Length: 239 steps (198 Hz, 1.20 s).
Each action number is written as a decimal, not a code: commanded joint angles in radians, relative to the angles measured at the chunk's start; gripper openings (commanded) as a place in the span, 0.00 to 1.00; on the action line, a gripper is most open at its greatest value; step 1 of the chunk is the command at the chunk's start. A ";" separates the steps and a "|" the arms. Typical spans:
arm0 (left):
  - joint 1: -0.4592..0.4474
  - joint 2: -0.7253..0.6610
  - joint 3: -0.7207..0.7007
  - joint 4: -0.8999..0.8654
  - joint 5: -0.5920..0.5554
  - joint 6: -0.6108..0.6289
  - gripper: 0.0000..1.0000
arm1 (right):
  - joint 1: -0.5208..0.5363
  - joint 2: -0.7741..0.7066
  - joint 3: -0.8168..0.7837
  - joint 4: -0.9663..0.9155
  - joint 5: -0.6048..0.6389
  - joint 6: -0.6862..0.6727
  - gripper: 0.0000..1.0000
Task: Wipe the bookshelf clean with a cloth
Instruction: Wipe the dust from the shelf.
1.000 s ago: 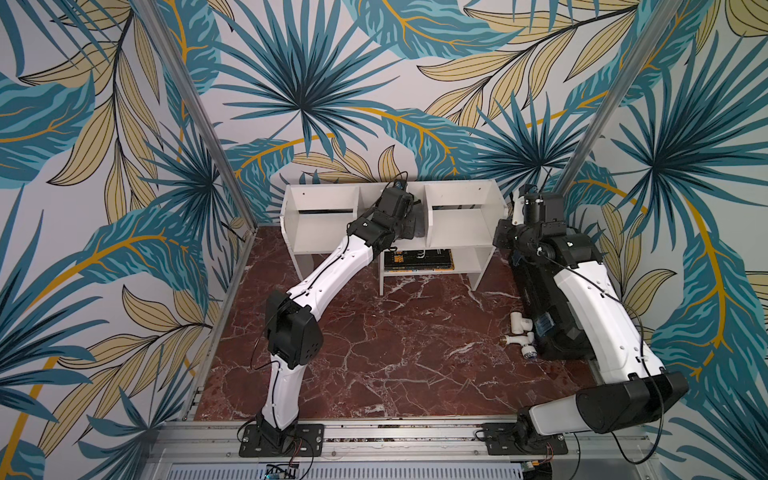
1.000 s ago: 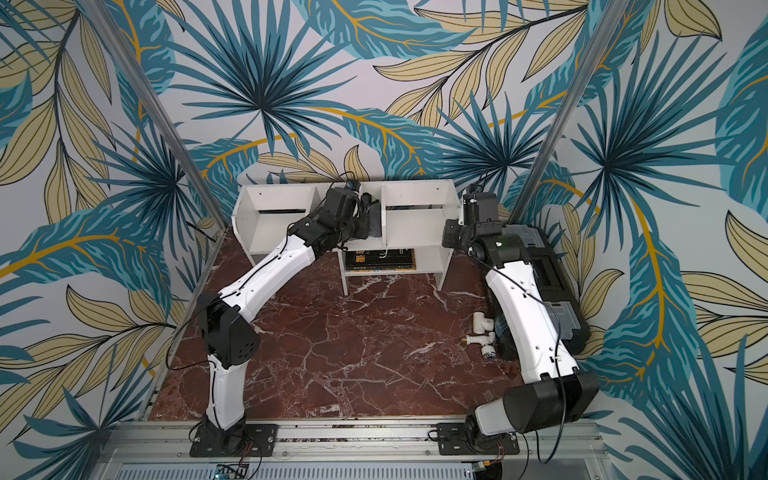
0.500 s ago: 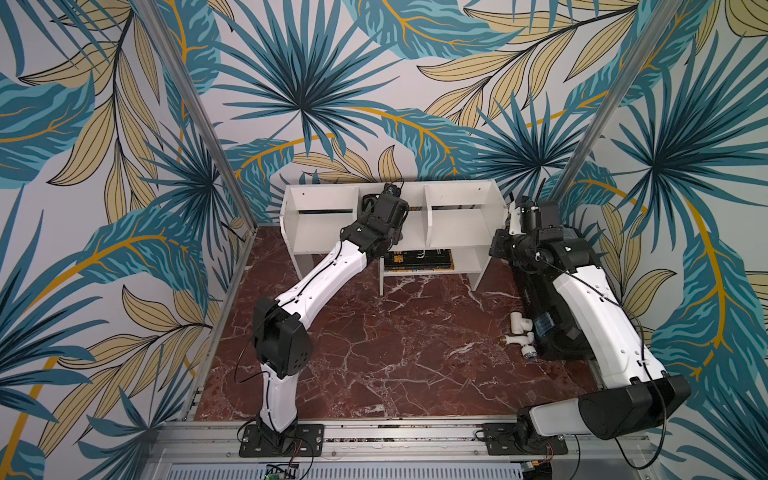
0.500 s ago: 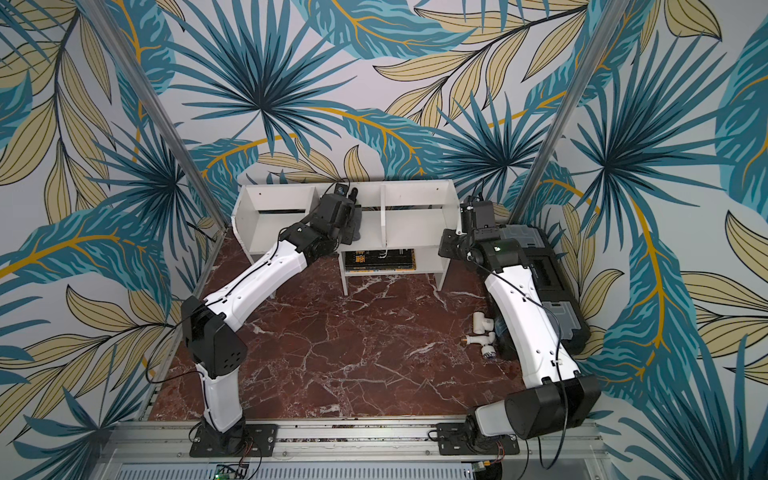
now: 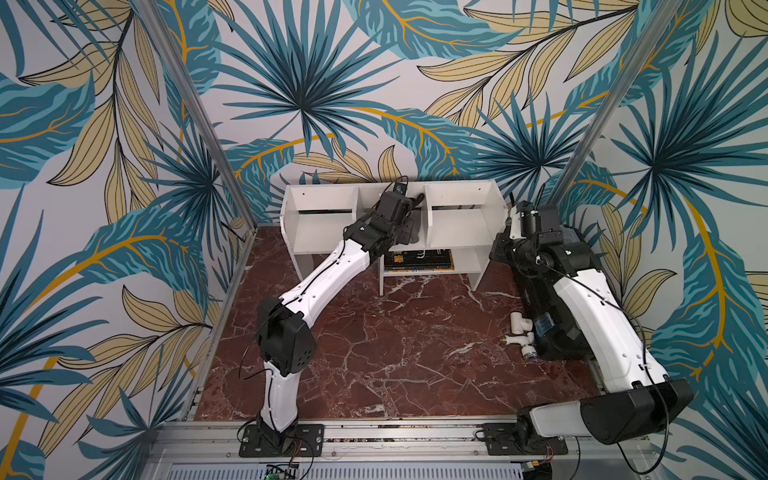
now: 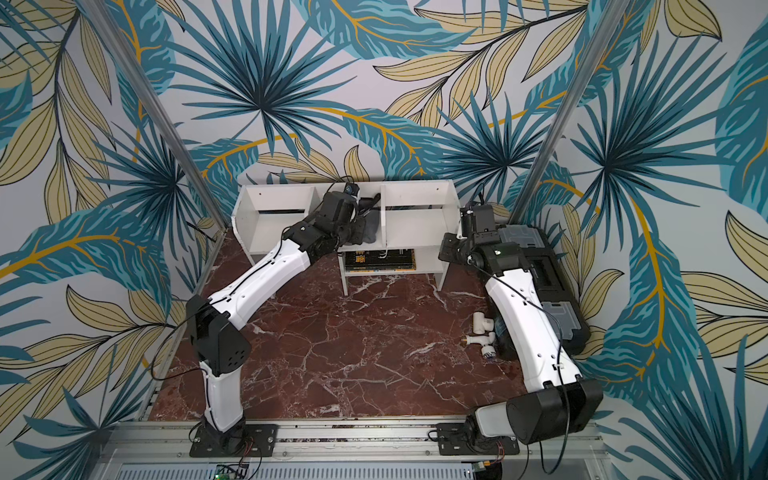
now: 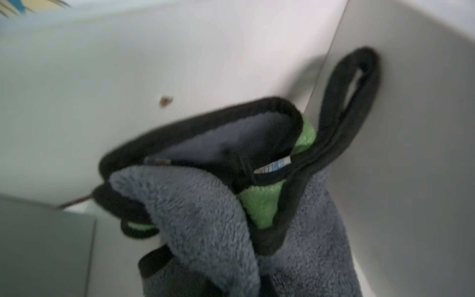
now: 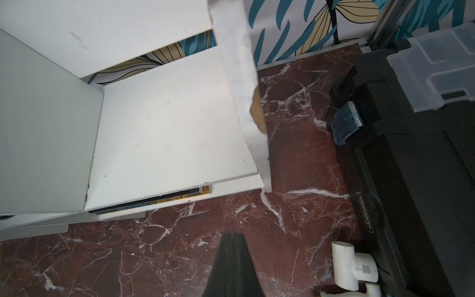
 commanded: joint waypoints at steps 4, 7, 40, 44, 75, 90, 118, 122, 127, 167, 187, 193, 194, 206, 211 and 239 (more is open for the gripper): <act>0.035 0.029 0.171 -0.001 0.003 -0.030 0.00 | 0.012 -0.028 -0.023 -0.008 -0.016 0.014 0.00; 0.039 0.028 0.179 0.000 -0.009 -0.031 0.00 | 0.013 -0.029 -0.023 -0.008 -0.018 0.014 0.00; 0.104 -0.038 0.133 0.055 -0.103 -0.044 0.00 | 0.027 -0.027 -0.023 -0.003 -0.030 0.015 0.00; 0.110 -0.045 0.121 0.058 -0.103 -0.047 0.00 | 0.030 -0.028 -0.023 -0.002 -0.029 0.016 0.00; 0.125 -0.092 0.017 0.051 -0.051 -0.043 0.00 | 0.035 -0.031 -0.037 0.016 -0.014 0.027 0.00; 0.117 -0.126 -0.071 0.070 -0.019 -0.045 0.00 | 0.035 -0.031 -0.034 0.014 -0.005 0.031 0.00; 0.085 -0.180 -0.196 0.076 0.013 -0.026 0.00 | 0.035 -0.041 -0.032 0.003 0.016 0.023 0.00; 0.079 -0.187 -0.208 0.074 0.016 -0.023 0.00 | 0.035 -0.043 -0.033 0.002 0.021 0.021 0.00; 0.071 -0.195 -0.223 0.074 0.021 -0.017 0.00 | 0.035 -0.042 -0.032 0.002 0.027 0.019 0.00; 0.033 -0.241 -0.314 0.064 0.167 -0.035 0.00 | 0.035 -0.046 -0.037 0.006 0.025 0.022 0.00; 0.033 -0.242 -0.339 0.097 0.217 -0.067 0.00 | 0.035 -0.046 -0.044 0.014 0.013 0.024 0.00; 0.033 -0.233 -0.326 0.093 0.229 -0.069 0.00 | 0.035 -0.045 -0.044 0.015 0.007 0.026 0.00; 0.033 -0.232 -0.324 0.093 0.230 -0.069 0.00 | 0.035 -0.045 -0.045 0.017 0.007 0.026 0.00; 0.033 -0.211 -0.288 0.082 0.232 -0.069 0.00 | 0.036 -0.043 -0.044 0.017 -0.004 0.027 0.00; 0.033 -0.204 -0.272 0.081 0.220 -0.069 0.00 | 0.037 -0.044 -0.043 0.017 -0.007 0.026 0.00; 0.063 -0.142 -0.136 0.067 0.101 -0.074 0.00 | 0.038 -0.048 -0.047 0.015 -0.005 0.022 0.00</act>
